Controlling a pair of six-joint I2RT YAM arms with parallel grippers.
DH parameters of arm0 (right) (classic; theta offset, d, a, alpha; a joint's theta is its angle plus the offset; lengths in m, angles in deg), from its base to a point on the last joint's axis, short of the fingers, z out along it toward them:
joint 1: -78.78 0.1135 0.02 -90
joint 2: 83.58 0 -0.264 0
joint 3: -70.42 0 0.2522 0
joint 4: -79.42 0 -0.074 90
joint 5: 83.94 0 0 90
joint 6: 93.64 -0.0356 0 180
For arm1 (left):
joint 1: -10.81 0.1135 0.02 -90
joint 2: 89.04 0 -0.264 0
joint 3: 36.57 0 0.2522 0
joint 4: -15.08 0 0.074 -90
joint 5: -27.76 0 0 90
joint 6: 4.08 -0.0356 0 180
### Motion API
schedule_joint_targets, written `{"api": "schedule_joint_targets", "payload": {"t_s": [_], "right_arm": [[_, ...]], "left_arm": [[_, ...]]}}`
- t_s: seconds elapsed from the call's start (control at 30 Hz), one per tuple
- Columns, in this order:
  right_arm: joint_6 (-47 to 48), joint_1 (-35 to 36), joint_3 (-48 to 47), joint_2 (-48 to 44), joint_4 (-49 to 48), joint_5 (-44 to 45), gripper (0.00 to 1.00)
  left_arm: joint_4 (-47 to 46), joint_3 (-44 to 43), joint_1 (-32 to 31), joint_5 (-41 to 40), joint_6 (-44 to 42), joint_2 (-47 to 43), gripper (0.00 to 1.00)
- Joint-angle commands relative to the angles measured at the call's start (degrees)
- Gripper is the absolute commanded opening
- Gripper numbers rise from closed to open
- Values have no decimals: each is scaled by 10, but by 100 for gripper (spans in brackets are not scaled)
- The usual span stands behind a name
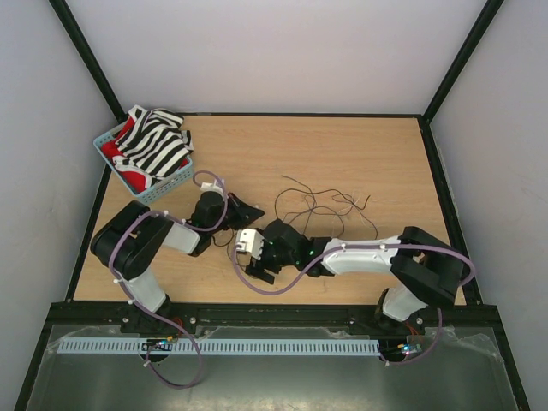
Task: Zip-tie the wires
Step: Tie the cable at the center of the board.
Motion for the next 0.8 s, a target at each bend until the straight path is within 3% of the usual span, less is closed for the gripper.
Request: {"api": "schedule_joint_targets", "payload": {"t_s": [0.0, 0.57, 0.77], "right_arm": [[17, 5, -32, 31, 27, -15, 84], [-31, 4, -99, 121, 86, -13, 79], [-37, 4, -98, 134, 109, -34, 64]], "left_arm": [[9, -11, 0, 20, -1, 11, 0], [9, -8, -3, 26, 14, 6, 0], [10, -7, -3, 25, 23, 4, 0]]}}
